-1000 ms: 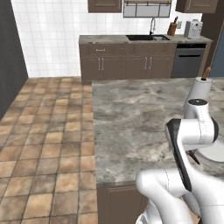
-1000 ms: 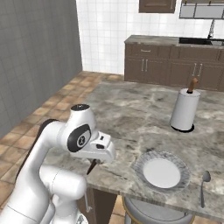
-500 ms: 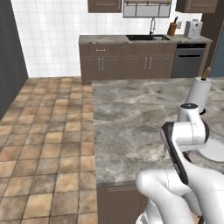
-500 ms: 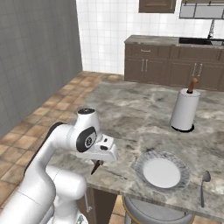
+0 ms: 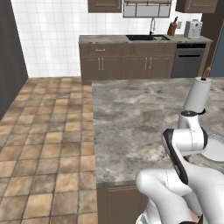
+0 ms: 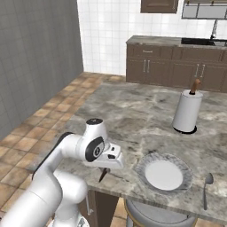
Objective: Take the fork and place it on the left side of the plate. Then take the spoon and place it on the right side of the plate. Make sure they're directly next to the plate.
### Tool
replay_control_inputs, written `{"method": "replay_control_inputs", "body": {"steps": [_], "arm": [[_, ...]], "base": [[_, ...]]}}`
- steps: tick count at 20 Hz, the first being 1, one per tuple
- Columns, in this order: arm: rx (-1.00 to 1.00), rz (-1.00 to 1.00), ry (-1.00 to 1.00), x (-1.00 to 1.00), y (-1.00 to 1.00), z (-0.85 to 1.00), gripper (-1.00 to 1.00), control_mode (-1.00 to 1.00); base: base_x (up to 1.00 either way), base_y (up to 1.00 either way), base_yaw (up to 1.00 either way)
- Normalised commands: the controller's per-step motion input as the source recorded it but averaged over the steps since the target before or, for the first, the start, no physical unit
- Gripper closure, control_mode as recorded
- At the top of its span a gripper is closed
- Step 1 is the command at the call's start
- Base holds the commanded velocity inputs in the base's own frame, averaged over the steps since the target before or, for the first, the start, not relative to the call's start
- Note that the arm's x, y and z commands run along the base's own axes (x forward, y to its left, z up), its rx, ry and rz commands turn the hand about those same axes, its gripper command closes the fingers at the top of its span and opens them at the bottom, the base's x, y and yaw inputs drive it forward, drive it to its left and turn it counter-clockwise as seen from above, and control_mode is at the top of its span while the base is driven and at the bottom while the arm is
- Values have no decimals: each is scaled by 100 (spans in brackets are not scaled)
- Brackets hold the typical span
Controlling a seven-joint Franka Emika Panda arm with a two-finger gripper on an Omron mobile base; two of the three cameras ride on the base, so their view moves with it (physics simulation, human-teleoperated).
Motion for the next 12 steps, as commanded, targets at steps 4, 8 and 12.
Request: {"method": "replay_control_inputs", "body": {"steps": [4,8,12], "arm": [[0,-1,0,14,-24,-26,100,-100],[0,-2,0,23,-31,-15,100,-100],[1,-2,0,27,-33,-10,100,-100]], "base": [[0,0,0],[0,0,0],[0,0,0]]}}
